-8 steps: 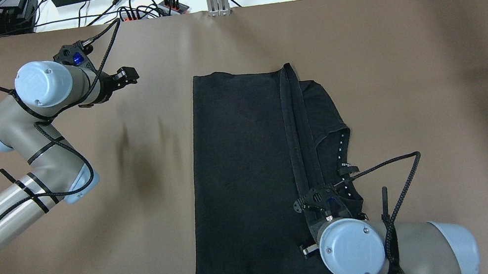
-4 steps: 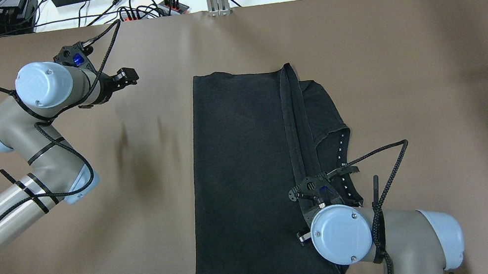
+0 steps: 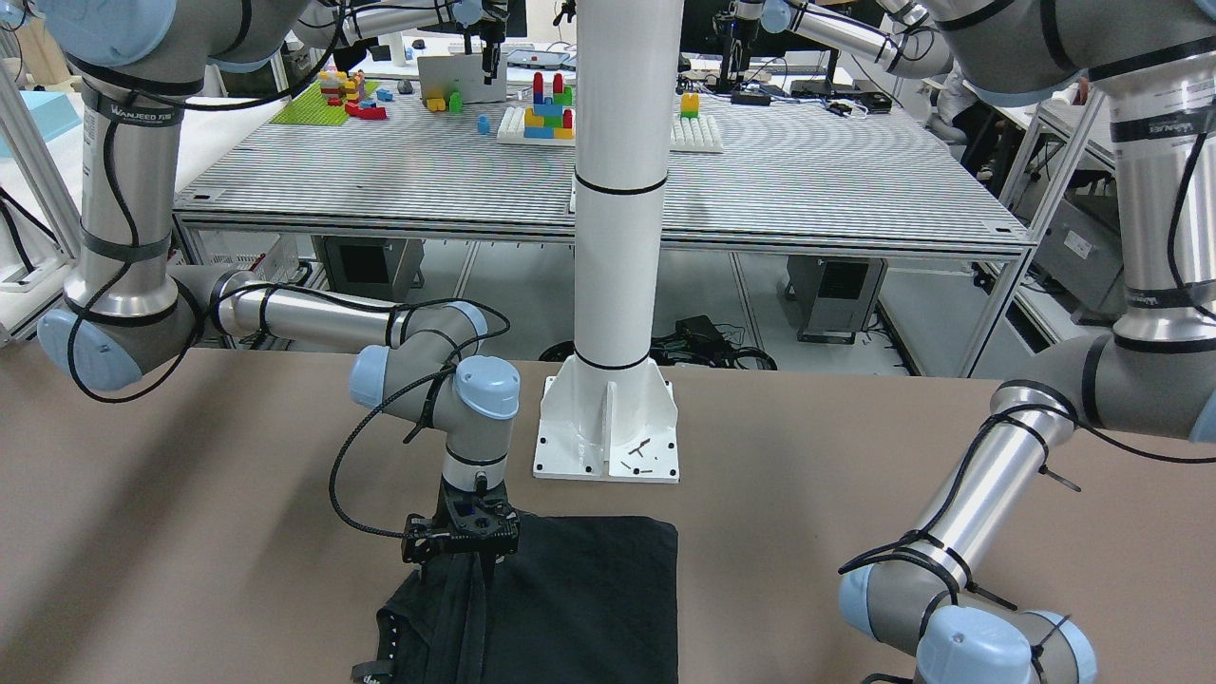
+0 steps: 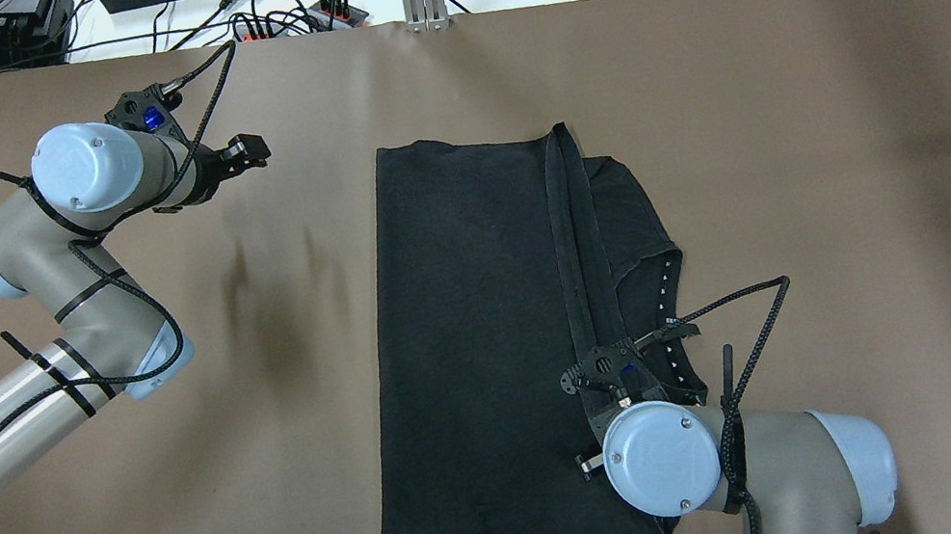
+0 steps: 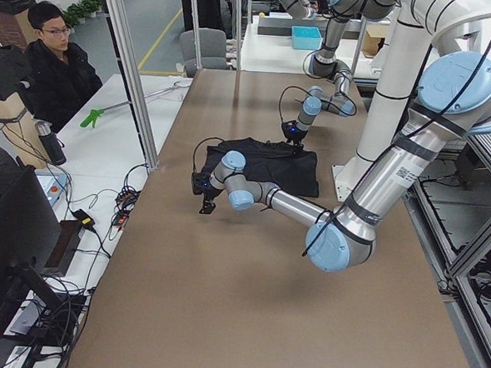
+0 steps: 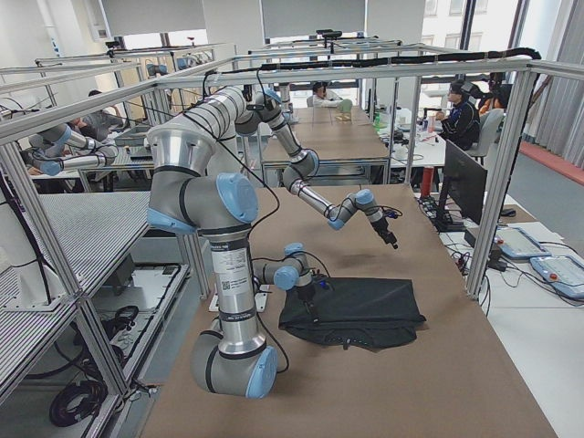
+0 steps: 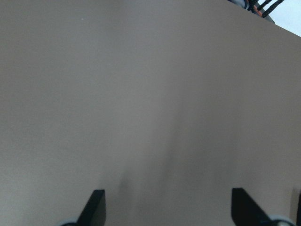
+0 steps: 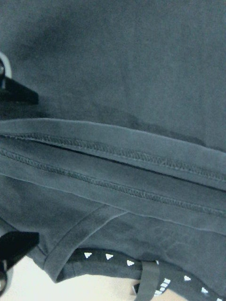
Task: Fold clothes
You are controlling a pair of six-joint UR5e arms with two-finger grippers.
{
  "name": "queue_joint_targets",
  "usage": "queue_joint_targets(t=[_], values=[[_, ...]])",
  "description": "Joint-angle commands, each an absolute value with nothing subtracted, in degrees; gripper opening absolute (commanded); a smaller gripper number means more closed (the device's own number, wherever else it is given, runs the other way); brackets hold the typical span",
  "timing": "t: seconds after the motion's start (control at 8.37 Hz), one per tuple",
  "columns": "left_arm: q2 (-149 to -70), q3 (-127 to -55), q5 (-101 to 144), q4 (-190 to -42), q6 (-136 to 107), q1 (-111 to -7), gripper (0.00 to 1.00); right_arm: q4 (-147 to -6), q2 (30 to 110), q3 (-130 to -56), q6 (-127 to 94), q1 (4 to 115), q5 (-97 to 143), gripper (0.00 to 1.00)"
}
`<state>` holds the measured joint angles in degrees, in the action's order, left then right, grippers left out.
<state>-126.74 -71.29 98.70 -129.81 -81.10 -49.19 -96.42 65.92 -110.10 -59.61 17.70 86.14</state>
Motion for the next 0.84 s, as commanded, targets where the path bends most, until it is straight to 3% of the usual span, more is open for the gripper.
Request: queue_joint_targets(t=[0.0, 0.72], values=[[-126.74, -71.19, 98.61, -129.81, -81.12, -49.13, 0.94, -95.63, 66.27, -109.08, -58.28, 17.67, 86.13, 0.94], [-126.74, -71.28, 98.61, -129.81, -81.04, -49.22, 0.94, -94.31, 67.06, -108.02, -48.09, 22.57, 88.31, 0.94]])
